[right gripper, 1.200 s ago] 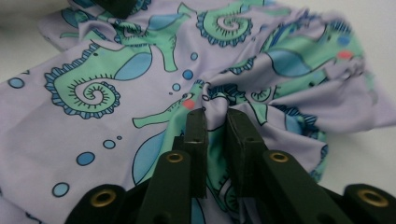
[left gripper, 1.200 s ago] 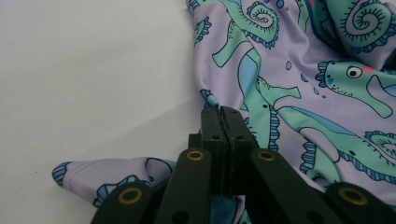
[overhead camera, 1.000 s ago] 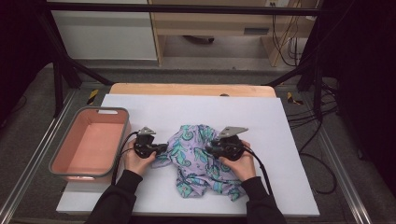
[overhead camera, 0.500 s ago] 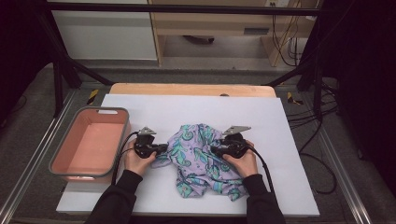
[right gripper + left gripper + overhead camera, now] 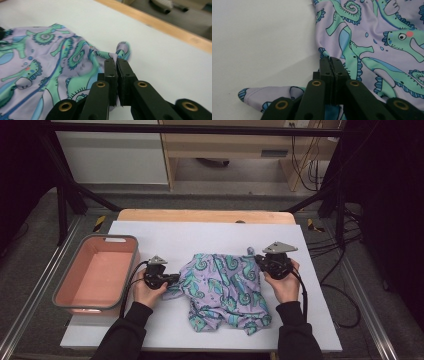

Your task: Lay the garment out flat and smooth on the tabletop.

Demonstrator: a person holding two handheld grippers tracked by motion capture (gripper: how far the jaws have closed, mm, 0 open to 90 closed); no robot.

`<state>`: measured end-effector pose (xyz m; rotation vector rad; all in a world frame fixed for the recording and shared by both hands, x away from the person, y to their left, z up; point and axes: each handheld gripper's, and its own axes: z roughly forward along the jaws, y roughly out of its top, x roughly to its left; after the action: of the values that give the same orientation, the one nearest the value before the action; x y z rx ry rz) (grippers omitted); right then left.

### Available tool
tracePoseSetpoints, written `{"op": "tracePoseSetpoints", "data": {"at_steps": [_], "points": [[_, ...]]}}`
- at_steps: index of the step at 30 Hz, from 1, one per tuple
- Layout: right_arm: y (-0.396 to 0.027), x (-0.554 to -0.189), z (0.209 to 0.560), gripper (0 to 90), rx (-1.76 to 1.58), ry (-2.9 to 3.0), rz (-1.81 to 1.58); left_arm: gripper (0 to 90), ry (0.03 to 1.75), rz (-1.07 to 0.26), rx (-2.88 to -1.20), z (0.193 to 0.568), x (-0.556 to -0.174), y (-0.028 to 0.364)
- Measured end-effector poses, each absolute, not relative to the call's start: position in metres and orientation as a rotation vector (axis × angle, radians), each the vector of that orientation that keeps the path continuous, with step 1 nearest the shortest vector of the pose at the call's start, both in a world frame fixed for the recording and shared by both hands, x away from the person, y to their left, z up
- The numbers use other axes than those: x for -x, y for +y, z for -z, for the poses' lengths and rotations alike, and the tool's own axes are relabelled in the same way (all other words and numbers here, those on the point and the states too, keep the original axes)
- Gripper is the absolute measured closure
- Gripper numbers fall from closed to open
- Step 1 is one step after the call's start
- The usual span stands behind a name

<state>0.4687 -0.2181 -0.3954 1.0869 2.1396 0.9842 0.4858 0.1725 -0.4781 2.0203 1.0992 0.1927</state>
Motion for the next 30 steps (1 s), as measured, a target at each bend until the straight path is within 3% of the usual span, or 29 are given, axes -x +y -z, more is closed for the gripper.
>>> {"op": "tracePoseSetpoints", "data": {"at_steps": [7,15,22,26,27,28,29,30], "points": [[-0.218,-0.472,0.424,60.4,-1.150,2.255,-0.891,88.2,1.099,-0.192,-2.018,0.478,-0.486,0.173],[-0.235,-0.491,0.437,50.5,-1.213,2.158,-0.975,88.2,1.098,-0.196,-2.007,0.476,-0.487,0.174],[-0.231,-0.516,0.468,34.9,-1.221,2.221,-0.997,88.2,1.101,-0.200,-2.008,0.475,-0.489,0.173],[-0.229,-0.520,0.481,37.8,-1.247,2.253,-0.995,88.2,1.099,-0.202,-2.007,0.474,-0.491,0.173],[-0.228,-0.519,0.480,44.0,-1.236,2.255,-0.992,88.2,1.098,-0.202,-2.009,0.473,-0.491,0.173],[-0.228,-0.519,0.480,44.0,-1.236,2.255,-0.992,88.2,1.098,-0.202,-2.009,0.473,-0.491,0.173],[-0.225,-0.517,0.477,62.0,-1.226,2.290,-0.990,88.2,1.100,-0.202,-2.006,0.473,-0.492,0.173],[-0.224,-0.516,0.475,73.8,-1.216,2.308,-0.971,88.2,1.102,-0.203,-2.006,0.473,-0.492,0.173]]}}
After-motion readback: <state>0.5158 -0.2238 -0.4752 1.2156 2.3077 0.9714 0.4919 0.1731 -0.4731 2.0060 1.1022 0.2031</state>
